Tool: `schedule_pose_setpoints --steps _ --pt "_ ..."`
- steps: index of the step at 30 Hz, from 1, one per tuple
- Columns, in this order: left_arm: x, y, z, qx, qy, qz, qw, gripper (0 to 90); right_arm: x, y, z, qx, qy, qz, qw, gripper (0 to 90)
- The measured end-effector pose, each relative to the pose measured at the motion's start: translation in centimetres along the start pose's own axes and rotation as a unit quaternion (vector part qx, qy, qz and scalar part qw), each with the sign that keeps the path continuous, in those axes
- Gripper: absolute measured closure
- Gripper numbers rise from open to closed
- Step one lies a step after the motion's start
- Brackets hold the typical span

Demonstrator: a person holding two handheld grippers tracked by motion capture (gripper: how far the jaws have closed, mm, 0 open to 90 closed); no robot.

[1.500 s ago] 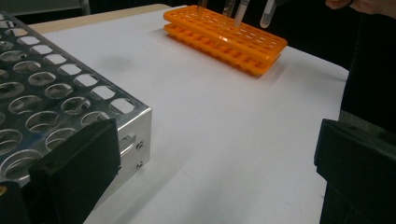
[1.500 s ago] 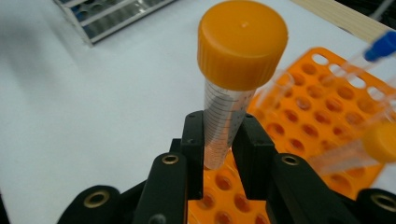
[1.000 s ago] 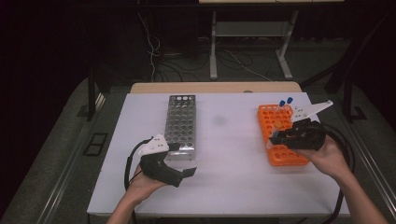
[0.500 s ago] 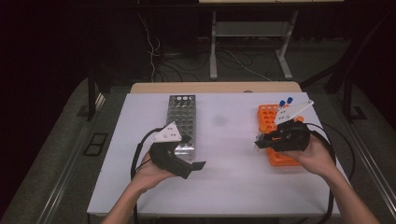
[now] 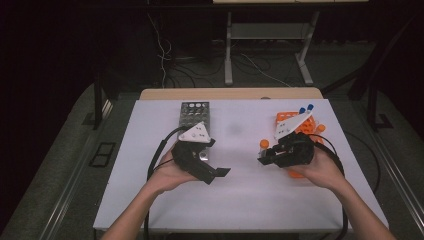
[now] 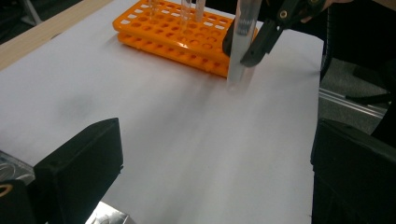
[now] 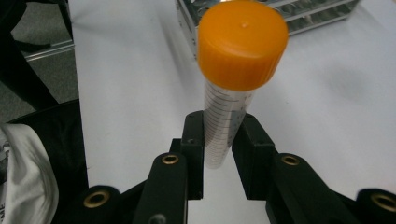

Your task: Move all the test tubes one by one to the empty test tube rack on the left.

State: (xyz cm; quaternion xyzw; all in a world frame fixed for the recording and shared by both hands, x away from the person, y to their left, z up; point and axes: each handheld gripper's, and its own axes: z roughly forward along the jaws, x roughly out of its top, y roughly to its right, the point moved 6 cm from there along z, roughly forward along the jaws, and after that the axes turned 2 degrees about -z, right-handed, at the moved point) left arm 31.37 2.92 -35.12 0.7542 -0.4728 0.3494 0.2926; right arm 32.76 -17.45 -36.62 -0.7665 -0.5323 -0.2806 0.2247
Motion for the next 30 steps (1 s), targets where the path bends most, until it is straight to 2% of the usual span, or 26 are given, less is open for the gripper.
schedule_pose_setpoints --steps 3,14,16,21,28,30 --pt "0.5 -0.1 0.4 -0.004 -0.009 0.004 0.9999 1.3 0.6 -0.5 1.0 0.01 -0.006 -0.012 0.9999 74.0" --pt "2.2 -0.4 1.0 -0.022 -0.045 0.026 0.9984 7.5 1.8 -1.5 3.1 0.032 -0.012 -0.028 0.999 74.0" --pt "2.5 -0.5 1.1 -0.028 -0.053 0.031 0.9977 13.4 2.2 -1.7 3.5 0.035 -0.012 -0.034 0.9987 74.0" --pt "2.9 -0.5 1.6 -0.038 -0.078 0.044 0.9952 19.0 2.5 -2.0 4.2 0.04 -0.015 -0.041 0.9982 74.0" --pt "3.2 -0.6 2.0 -0.053 -0.095 0.051 0.9928 29.1 2.8 -2.4 4.9 0.046 -0.019 -0.045 0.9978 74.0" --pt "3.3 -0.6 2.2 -0.057 -0.101 0.054 0.9918 35.5 3.1 -2.4 5.2 0.047 -0.016 -0.047 0.9977 74.0"
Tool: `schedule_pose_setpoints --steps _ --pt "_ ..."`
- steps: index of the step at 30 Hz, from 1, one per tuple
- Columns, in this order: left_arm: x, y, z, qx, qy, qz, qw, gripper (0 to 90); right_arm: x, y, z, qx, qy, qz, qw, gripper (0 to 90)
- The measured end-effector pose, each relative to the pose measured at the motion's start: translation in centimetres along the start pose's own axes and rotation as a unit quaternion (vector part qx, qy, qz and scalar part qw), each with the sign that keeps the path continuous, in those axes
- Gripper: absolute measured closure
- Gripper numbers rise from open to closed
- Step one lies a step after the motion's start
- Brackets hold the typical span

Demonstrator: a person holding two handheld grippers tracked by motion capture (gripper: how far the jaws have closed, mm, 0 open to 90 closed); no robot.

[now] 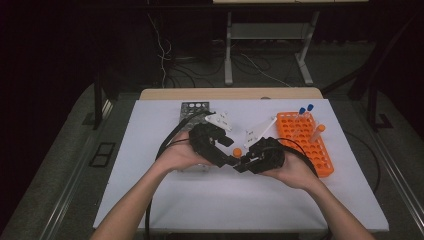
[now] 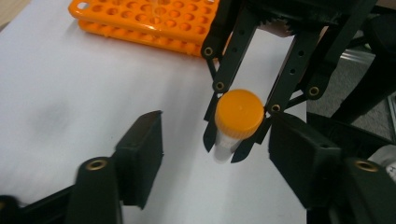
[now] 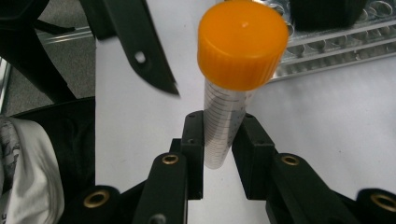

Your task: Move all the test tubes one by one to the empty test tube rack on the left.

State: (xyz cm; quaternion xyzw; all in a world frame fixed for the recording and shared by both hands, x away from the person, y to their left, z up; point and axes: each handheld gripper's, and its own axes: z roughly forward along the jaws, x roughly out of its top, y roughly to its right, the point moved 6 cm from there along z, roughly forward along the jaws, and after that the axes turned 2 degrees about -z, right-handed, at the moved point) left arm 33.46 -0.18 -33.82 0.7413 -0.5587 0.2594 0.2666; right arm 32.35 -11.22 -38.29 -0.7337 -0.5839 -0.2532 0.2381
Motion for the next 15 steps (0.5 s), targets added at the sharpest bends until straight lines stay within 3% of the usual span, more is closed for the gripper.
schedule_pose_setpoints --steps 6,7,10,15 --pt "0.11 0.09 0.41 -0.003 -0.009 0.01 0.9999 49.1 0.44 -0.07 0.36 0.001 0.002 -0.002 1.0 74.0" --pt "0.07 0.09 0.46 -0.004 -0.013 0.013 0.9998 56.3 0.58 -0.12 0.49 0.002 0.004 -0.003 1.0 74.0" --pt "-0.01 0.16 0.51 -0.012 -0.016 0.015 0.9997 66.2 0.62 -0.04 0.67 -0.002 0.003 -0.004 1.0 73.9" --pt "0.04 0.04 0.41 -0.017 -0.022 0.018 0.9995 68.5 0.64 0.07 0.79 -0.004 0.008 0.002 1.0 71.9"
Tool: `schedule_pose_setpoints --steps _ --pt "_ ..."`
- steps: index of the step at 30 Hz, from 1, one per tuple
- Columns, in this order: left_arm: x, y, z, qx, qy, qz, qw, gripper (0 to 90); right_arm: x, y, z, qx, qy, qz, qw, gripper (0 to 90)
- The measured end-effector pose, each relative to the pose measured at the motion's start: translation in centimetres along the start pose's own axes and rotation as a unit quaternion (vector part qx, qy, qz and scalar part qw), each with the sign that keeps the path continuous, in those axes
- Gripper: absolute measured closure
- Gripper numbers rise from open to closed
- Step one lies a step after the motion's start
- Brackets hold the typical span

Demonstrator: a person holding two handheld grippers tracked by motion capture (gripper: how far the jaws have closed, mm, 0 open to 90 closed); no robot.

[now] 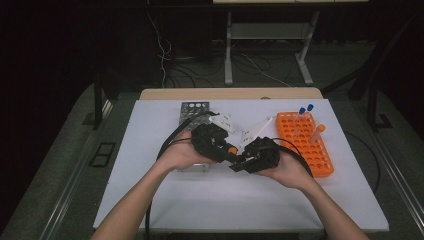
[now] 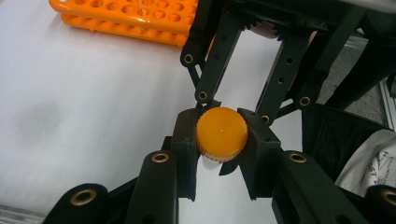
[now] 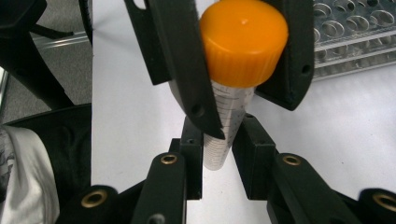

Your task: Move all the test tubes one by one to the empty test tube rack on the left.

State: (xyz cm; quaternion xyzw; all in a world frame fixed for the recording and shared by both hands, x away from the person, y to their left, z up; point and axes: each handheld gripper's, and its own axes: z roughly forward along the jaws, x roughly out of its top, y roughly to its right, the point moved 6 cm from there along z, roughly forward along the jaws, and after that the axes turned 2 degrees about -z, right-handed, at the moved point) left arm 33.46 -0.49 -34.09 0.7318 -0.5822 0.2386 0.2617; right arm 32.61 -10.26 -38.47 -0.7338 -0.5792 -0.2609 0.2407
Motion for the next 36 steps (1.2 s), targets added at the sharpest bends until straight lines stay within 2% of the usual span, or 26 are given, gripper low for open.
schedule_pose_setpoints --steps 4,13,19,24,27,29,30,32,34,36 --pt "0.3 -0.4 -0.6 0.003 -0.002 0.0 1.0 68.6 -0.1 0.2 -0.1 -0.005 0.009 0.013 0.9999 64.9" --pt "0.8 -1.3 -2.1 0.017 0.0 -0.005 0.9998 68.6 -0.9 0.8 -1.1 -0.024 0.029 0.037 0.9986 57.0" --pt "0.9 -2.4 -3.0 0.031 0.0 -0.013 0.9994 68.5 -1.8 1.2 -1.8 -0.032 0.045 0.06 0.9967 44.4" --pt "0.9 -3.5 -3.7 0.041 0.0 -0.02 0.999 68.6 -2.8 1.2 -2.3 -0.039 0.06 0.09 0.9933 30.1" --pt "0.9 -4.3 -4.1 0.048 -0.003 -0.025 0.9985 68.6 -3.5 1.3 -2.6 -0.045 0.062 0.105 0.9914 18.3" --pt "1.0 -4.8 -4.3 0.051 -0.001 -0.029 0.9983 68.6 -4.0 1.3 -2.8 -0.047 0.064 0.116 0.9902 15.4" --pt "1.0 -5.0 -4.5 0.053 -0.001 -0.03 0.9981 68.6 -4.2 1.2 -2.9 -0.049 0.065 0.12 0.9894 10.5" --pt "1.0 -5.4 -4.7 0.056 0.001 -0.036 0.9978 68.6 -4.7 1.2 -3.3 -0.058 0.072 0.126 0.9877 10.1" --pt "1.0 -5.9 -4.9 0.061 0.001 -0.039 0.9973 68.6 -5.2 1.3 -3.6 -0.064 0.079 0.139 0.985 0.0" --pt "1.0 -6.3 -5.1 0.066 0.002 -0.043 0.9969 68.6 -5.7 1.3 -4.0 -0.068 0.087 0.15 0.9824 0.1"
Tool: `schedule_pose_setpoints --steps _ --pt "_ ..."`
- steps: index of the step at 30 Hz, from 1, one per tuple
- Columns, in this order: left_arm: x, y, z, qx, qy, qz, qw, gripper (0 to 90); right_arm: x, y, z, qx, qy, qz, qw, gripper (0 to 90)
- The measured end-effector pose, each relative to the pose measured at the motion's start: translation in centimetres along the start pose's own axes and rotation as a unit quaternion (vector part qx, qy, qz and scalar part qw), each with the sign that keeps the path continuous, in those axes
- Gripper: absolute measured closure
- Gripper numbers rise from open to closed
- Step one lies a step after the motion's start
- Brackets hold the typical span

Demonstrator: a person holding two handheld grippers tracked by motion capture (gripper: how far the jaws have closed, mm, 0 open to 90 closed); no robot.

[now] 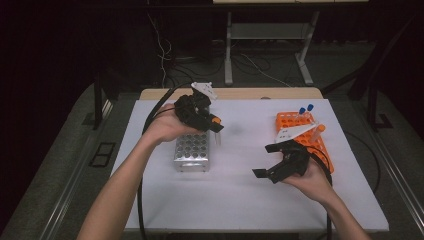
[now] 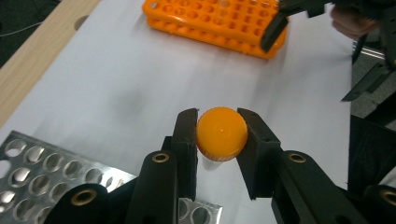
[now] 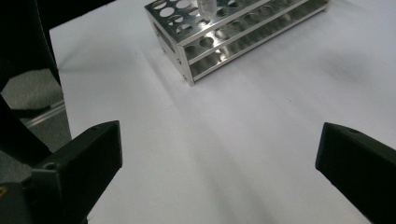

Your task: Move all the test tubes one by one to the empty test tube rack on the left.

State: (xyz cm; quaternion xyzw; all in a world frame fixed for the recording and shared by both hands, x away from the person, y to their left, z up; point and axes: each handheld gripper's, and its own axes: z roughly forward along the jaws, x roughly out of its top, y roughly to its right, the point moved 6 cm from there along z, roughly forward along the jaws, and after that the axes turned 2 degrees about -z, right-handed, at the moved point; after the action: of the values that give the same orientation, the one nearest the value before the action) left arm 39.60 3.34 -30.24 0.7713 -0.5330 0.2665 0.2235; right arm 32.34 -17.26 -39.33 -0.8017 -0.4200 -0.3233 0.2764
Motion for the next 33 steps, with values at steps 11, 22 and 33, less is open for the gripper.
schedule_pose_setpoints --steps 11,22,33 --pt "0.2 -2.7 -0.6 0.024 0.003 -0.022 0.9995 68.6 -2.1 0.6 -1.7 -0.006 0.027 0.033 0.9991 0.2" --pt "0.7 -6.9 -0.1 0.047 0.002 -0.056 0.9973 68.7 -4.0 1.2 -2.8 -0.017 0.03 0.048 0.9982 0.2" --pt "0.5 -11.9 0.4 0.087 0.012 -0.105 0.9906 68.7 -5.2 1.7 -3.4 -0.026 0.031 0.063 0.9972 0.2"
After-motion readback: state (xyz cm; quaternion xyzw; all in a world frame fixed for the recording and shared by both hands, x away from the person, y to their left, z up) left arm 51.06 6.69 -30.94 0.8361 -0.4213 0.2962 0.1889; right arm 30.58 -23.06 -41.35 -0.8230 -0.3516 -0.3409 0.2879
